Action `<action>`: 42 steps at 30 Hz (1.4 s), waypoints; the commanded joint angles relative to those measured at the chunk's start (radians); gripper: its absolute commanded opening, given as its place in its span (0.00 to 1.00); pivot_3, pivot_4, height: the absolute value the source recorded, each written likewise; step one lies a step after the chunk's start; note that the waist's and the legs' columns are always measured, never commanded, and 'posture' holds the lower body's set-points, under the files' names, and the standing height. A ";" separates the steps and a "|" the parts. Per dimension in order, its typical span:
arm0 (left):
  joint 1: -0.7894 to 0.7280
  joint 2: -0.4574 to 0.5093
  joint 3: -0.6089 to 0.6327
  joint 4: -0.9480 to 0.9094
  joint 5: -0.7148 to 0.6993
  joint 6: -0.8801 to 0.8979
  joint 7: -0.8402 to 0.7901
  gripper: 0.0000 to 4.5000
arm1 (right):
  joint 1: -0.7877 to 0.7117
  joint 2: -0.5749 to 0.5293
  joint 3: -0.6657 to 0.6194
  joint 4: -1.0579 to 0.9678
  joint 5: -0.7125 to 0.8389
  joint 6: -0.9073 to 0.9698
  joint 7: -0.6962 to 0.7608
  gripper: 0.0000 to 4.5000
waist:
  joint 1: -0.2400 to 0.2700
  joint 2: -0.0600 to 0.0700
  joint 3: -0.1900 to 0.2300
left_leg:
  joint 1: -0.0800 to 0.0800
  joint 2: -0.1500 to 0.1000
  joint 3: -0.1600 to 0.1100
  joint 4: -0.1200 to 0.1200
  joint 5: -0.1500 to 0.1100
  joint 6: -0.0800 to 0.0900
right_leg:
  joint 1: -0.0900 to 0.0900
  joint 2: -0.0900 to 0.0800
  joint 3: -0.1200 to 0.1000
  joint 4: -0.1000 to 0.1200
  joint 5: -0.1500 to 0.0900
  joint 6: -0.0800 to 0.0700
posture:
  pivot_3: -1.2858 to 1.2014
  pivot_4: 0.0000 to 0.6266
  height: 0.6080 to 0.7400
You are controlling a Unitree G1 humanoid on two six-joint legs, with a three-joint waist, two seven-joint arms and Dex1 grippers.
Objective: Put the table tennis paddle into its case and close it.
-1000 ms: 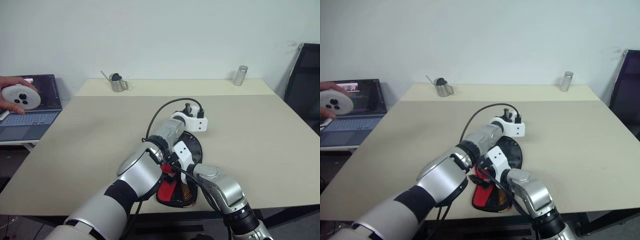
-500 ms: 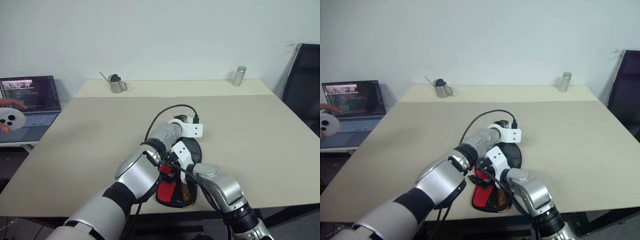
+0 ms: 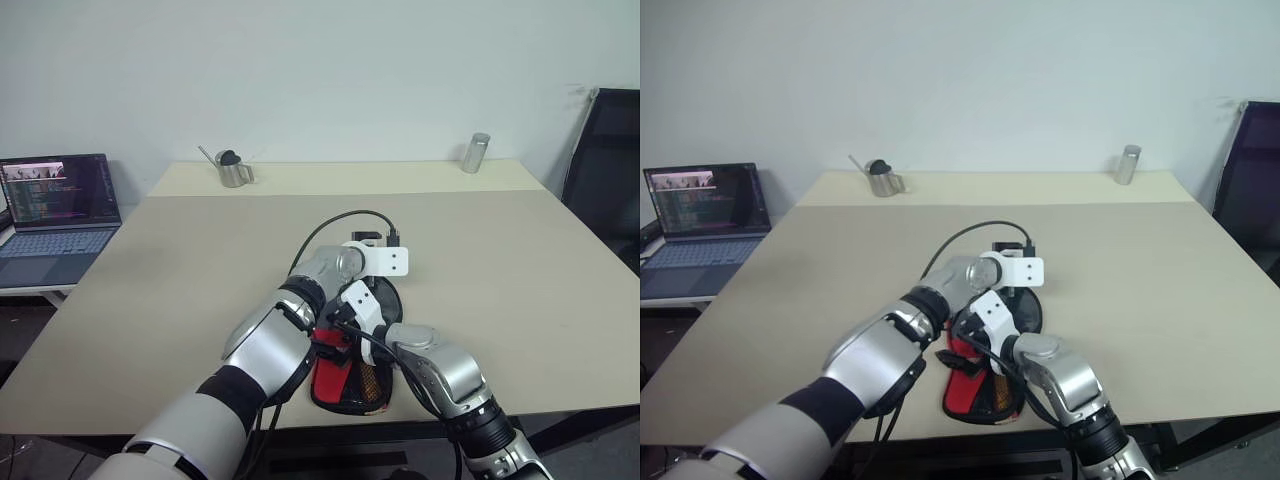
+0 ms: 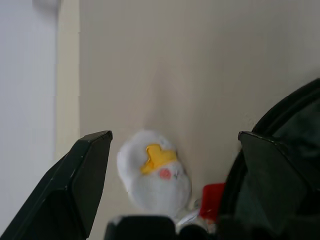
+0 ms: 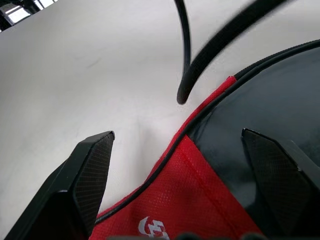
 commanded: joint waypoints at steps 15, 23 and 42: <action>0.024 0.396 0.308 -0.360 -0.457 0.062 -0.681 0.99 | 0.062 -0.054 0.006 0.029 0.010 0.027 0.024 1.00 | 0.003 0.001 0.000 | -0.003 -0.001 -0.003 0.000 0.000 0.000 | 0.000 0.000 -0.004 -0.004 0.000 0.000 | 0.52 0.24 1.00; 0.317 0.397 0.350 -0.680 -0.616 0.361 -0.761 0.99 | 0.043 -0.103 -0.062 -0.037 0.059 0.030 0.062 1.00 | 0.006 0.002 -0.001 | -0.004 0.000 -0.006 0.000 0.000 0.000 | 0.001 0.000 -0.005 -0.007 0.000 0.000 | 0.52 0.24 1.00; 0.571 0.192 0.278 -0.820 -0.675 0.473 -0.567 0.99 | -0.062 -0.441 -0.480 -0.184 0.401 0.085 0.217 1.00 | 0.002 0.005 0.002 | -0.006 0.002 -0.007 -0.001 -0.001 0.001 | 0.002 -0.001 -0.006 -0.011 0.000 -0.001 | 0.52 0.24 1.00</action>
